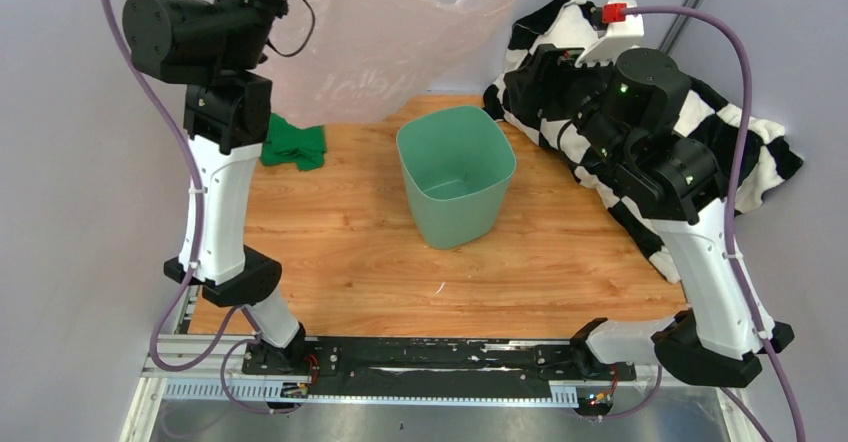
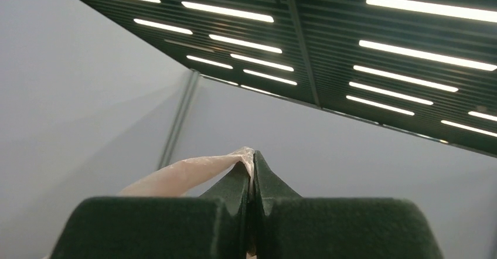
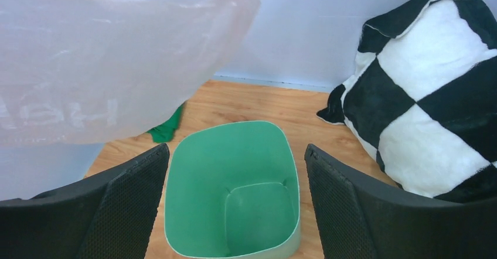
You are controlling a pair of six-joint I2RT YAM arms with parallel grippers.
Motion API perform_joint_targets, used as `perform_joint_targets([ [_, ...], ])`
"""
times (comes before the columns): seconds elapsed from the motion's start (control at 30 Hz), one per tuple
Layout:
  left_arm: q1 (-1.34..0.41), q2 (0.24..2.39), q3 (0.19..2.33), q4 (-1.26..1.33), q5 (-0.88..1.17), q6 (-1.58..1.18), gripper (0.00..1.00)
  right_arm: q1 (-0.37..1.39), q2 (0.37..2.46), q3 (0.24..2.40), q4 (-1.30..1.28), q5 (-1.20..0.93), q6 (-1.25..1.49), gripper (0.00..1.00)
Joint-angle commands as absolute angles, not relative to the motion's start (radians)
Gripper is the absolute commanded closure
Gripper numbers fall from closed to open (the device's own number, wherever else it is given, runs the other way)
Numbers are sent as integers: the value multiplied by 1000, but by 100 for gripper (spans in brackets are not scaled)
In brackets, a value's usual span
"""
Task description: Put the trash bags into the trash bin
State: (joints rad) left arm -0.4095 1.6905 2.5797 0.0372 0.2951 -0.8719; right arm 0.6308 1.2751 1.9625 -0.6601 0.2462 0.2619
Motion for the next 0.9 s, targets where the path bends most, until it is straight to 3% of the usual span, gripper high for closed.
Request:
perform_joint_targets([
  [0.0, -549, 1719, 2628, 66, 269, -820, 100, 616, 1206, 1922, -582, 206, 285, 13],
  [0.23, -697, 1689, 2544, 63, 153, -727, 100, 616, 1092, 1797, -566, 192, 294, 13],
  [0.4, -879, 1656, 2454, 58, -76, -527, 100, 616, 1034, 1829, -570, 161, 279, 13],
  [0.87, -943, 1760, 2492, 38, -182, -525, 100, 616, 966, 1791, -568, -152, 285, 15],
])
